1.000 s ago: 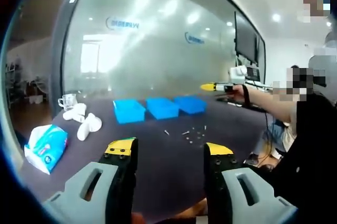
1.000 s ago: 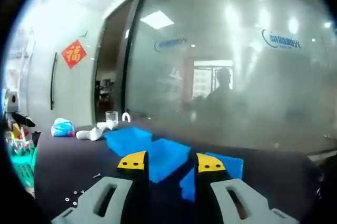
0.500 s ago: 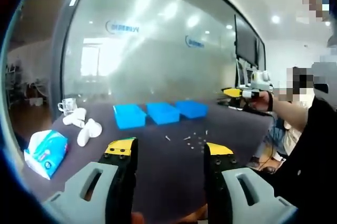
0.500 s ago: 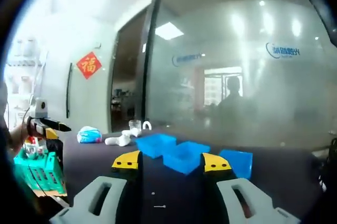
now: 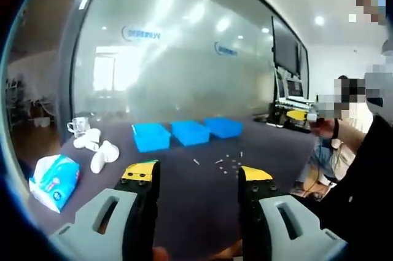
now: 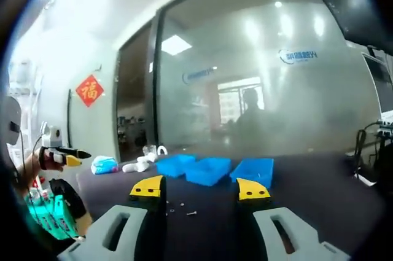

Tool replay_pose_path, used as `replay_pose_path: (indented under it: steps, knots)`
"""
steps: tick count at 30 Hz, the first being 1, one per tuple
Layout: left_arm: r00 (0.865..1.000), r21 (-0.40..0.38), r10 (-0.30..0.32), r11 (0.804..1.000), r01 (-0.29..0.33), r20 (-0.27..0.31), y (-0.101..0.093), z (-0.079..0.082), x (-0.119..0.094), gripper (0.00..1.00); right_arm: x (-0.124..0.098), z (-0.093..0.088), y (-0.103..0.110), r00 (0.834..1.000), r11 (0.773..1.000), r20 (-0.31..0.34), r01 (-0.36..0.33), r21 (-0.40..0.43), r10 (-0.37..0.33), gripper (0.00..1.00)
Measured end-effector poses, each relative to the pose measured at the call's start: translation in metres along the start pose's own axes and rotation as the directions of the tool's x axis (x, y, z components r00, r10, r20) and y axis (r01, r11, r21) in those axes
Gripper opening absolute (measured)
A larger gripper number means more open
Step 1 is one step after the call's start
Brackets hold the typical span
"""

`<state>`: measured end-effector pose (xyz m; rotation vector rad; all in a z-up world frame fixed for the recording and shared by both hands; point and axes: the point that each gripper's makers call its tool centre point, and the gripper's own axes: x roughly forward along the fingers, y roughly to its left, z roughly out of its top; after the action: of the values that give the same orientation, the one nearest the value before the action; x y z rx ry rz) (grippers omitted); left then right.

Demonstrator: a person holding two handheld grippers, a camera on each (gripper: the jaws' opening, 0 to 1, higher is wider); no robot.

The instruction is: Sort the screws, nuts, and washers into the corresponding bins

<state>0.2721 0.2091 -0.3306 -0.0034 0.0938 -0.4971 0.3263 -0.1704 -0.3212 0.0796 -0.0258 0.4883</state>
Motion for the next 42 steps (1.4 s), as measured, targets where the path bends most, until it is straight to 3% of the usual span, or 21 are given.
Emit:
replay_pose_path:
  steps: [9,14,18,21,25,30,34,38,42]
  knots:
    - [1.000,0.000,0.006,1.000,-0.006,0.004,-0.001,0.002,-0.002,0.49,-0.038,-0.004,-0.010,0.999,0.999,0.015,0.049,0.020,-0.049,0.43]
    - [1.000,-0.001,0.004,1.000,-0.004,-0.002,-0.003,0.000,-0.002,0.49,-0.048,-0.003,-0.011,0.998,0.999,0.019,0.052,0.016,-0.052,0.43]
    - [1.000,0.001,-0.002,1.000,0.002,-0.006,-0.007,-0.001,-0.002,0.49,-0.046,-0.005,-0.007,1.000,1.000,0.002,0.019,-0.006,-0.019,0.43]
    - [1.000,0.001,-0.007,1.000,0.007,-0.010,-0.009,-0.002,-0.002,0.49,-0.043,-0.007,0.002,0.999,0.998,-0.010,-0.052,-0.040,0.051,0.42]
    - [1.000,0.000,-0.008,1.000,0.008,-0.014,-0.009,-0.004,-0.002,0.49,-0.035,-0.012,0.006,0.992,0.990,-0.069,-0.115,-0.080,0.110,0.42]
    - [1.000,0.003,-0.006,1.000,0.006,-0.009,-0.009,-0.002,-0.004,0.49,-0.028,-0.017,0.015,0.973,0.976,-0.128,-0.202,-0.083,0.190,0.42]
    - [1.000,0.008,-0.012,1.000,0.012,-0.017,-0.010,-0.004,-0.006,0.49,-0.027,-0.026,0.028,0.938,0.944,-0.202,-0.309,-0.112,0.283,0.42]
    - [1.000,0.010,-0.018,1.000,0.019,-0.020,-0.012,-0.005,-0.006,0.49,-0.020,-0.031,0.031,0.909,0.927,-0.261,-0.361,-0.105,0.324,0.42]
    - [0.999,0.011,-0.023,1.000,0.024,-0.023,-0.014,-0.006,-0.007,0.49,-0.014,-0.033,0.036,0.873,0.895,-0.330,-0.423,-0.143,0.359,0.41]
